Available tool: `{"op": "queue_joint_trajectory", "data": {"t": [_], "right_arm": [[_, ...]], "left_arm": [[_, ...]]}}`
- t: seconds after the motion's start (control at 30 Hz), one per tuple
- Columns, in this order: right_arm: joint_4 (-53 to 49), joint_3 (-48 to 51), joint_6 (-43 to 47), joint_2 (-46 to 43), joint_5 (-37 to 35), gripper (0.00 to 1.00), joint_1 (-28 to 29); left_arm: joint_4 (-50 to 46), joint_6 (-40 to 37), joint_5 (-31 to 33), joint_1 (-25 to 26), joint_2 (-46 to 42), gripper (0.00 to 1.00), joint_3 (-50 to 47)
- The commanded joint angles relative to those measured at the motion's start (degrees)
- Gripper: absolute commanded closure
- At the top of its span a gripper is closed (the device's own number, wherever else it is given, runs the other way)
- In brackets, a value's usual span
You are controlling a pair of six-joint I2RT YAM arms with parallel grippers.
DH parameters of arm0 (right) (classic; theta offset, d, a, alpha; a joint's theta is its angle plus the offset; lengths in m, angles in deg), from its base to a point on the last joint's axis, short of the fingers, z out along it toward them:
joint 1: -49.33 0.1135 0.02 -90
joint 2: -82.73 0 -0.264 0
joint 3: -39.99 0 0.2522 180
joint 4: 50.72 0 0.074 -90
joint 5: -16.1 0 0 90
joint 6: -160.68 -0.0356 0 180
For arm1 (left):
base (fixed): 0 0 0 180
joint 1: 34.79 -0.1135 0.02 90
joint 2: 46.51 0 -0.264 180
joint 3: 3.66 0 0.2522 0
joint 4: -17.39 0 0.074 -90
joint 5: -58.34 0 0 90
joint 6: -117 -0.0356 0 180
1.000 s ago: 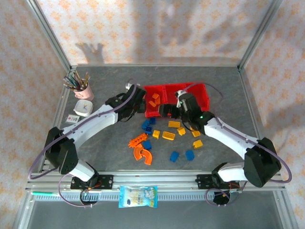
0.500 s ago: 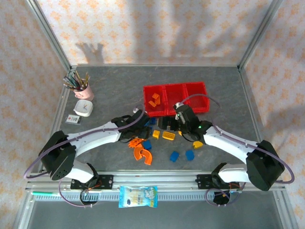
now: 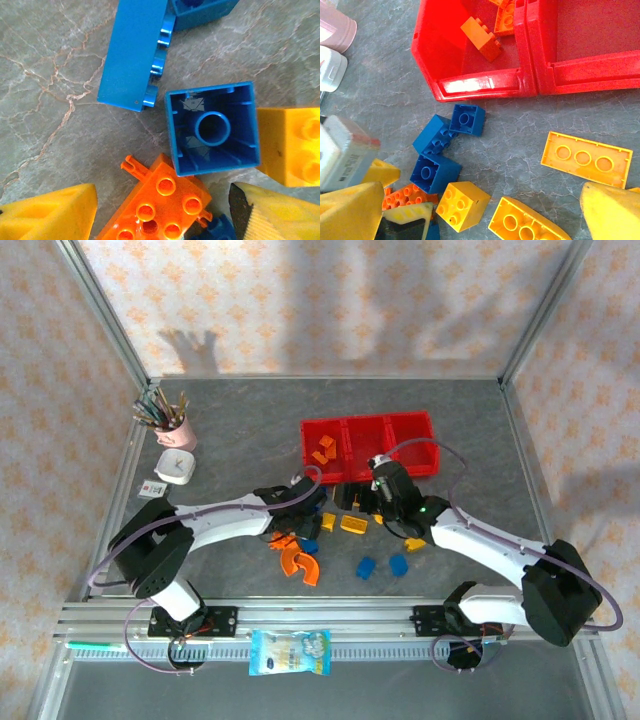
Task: Sort the legos into containers by color
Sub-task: Rotate the lego at the bottom-center of the table.
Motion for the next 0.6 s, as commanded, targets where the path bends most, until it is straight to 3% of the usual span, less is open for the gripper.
{"op": "queue_joint_trajectory", "data": {"t": [0.0,0.43,0.57], "right_arm": [[1.2,0.0,-0.5,-0.1,-1.5,0.0,0.1],[2.2,-1.0,-0.5,1.6,-0.7,0.0,0.1],[2.5,-1.6,-0.6,2.4,-0.4,0.0,0.0]], "left_arm": [[0.2,-0.3,1.1,-0.5,1.2,0.27,0.9],[-0.5,4.8,2.8,-10.2,-6.6,0.29,-7.2],[2.0,6.4,-2.1,-10.1,-10.8,0.27,-9.5]]}}
